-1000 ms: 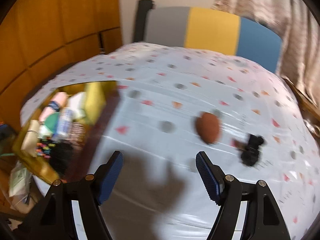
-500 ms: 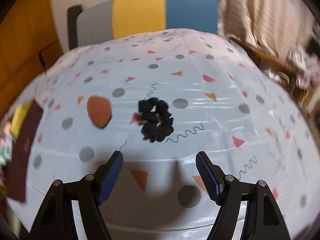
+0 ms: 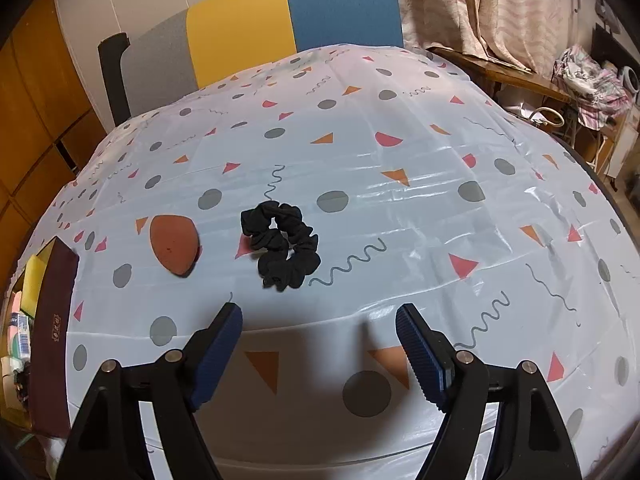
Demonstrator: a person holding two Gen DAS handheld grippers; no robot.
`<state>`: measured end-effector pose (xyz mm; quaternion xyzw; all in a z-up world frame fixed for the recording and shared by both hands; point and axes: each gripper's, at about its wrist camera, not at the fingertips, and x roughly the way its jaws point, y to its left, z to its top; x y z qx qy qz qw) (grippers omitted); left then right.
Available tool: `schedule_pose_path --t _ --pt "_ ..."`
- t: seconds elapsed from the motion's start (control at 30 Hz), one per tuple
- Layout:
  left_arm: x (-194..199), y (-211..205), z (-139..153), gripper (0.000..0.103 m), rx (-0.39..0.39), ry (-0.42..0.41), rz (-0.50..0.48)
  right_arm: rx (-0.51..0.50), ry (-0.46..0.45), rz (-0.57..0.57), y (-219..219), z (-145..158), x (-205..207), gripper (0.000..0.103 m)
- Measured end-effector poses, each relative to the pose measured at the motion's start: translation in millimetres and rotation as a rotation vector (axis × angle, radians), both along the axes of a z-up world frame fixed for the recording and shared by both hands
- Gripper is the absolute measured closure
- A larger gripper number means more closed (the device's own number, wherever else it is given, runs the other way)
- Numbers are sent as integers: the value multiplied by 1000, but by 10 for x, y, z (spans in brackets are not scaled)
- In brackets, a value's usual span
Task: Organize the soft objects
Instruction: 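Move the right tool to the black scrunchie while the left tool approaches the brown sponge, then grasp the brown egg sponge with the left tool while the right tool grasps the black scrunchie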
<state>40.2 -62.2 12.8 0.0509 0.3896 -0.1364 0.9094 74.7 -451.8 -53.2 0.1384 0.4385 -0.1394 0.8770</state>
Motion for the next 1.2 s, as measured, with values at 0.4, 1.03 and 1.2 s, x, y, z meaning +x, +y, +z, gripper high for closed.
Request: schedule_pose_path --t 0.4,1.03,1.2 --pt "219 -595 19 62 21 9 -121 46 -51 -45 -123 127 -40 20" --pt "764 -1459 -337 62 -46 177 -212 136 -67 -187 -439 143 -142 19" --pt "1027 -1660 -426 63 -155 269 -186 166 -66 -189 -462 127 -144 18"
